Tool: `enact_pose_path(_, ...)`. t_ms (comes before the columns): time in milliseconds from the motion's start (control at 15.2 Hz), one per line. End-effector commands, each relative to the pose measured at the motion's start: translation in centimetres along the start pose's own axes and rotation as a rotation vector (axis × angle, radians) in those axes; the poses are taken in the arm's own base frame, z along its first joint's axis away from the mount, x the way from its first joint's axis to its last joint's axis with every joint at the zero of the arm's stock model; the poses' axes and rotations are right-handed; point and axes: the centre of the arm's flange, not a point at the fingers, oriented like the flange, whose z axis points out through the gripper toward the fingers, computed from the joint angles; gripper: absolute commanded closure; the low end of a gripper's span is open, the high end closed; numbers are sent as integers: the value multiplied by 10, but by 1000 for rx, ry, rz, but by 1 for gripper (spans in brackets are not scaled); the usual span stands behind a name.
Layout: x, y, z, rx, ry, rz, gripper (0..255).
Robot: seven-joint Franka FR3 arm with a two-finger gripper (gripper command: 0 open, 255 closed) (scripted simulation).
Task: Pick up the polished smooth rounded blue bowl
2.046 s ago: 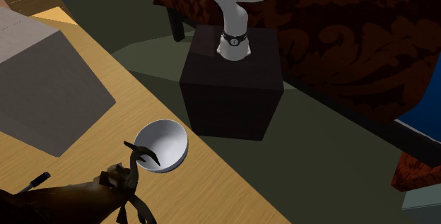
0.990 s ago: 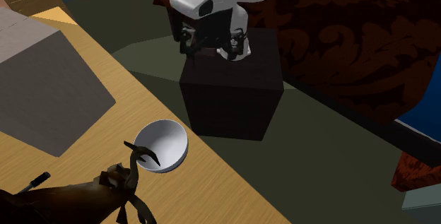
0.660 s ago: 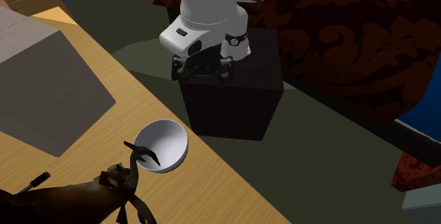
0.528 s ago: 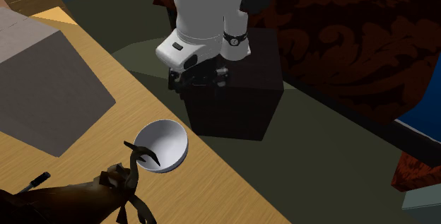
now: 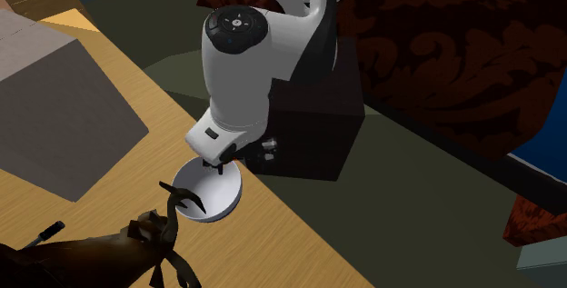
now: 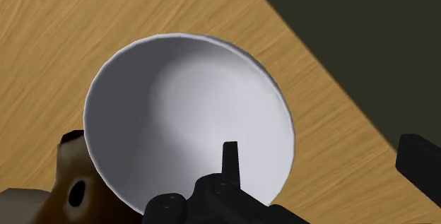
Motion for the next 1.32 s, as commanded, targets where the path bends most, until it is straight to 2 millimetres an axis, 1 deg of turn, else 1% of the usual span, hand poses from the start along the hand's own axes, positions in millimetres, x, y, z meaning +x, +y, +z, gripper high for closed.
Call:
enact_pose_path(0,15,10,20,-5,-2,-7,0)
enact_pose_path(66,18,11,24,-6,-3,-9,0)
enact_pose_path(462,18,8,56,-6,-3,-9,0)
enact_pose_path(528,18,7,64,-6,-3,-9,0)
enact_pose_path(660,18,7,64,-6,-3,-9,0)
enact_pose_path(726,17,7,63,-6,-2,-9,255)
enact_pose_path(1254,17,7,63,-6,-2,-9,255)
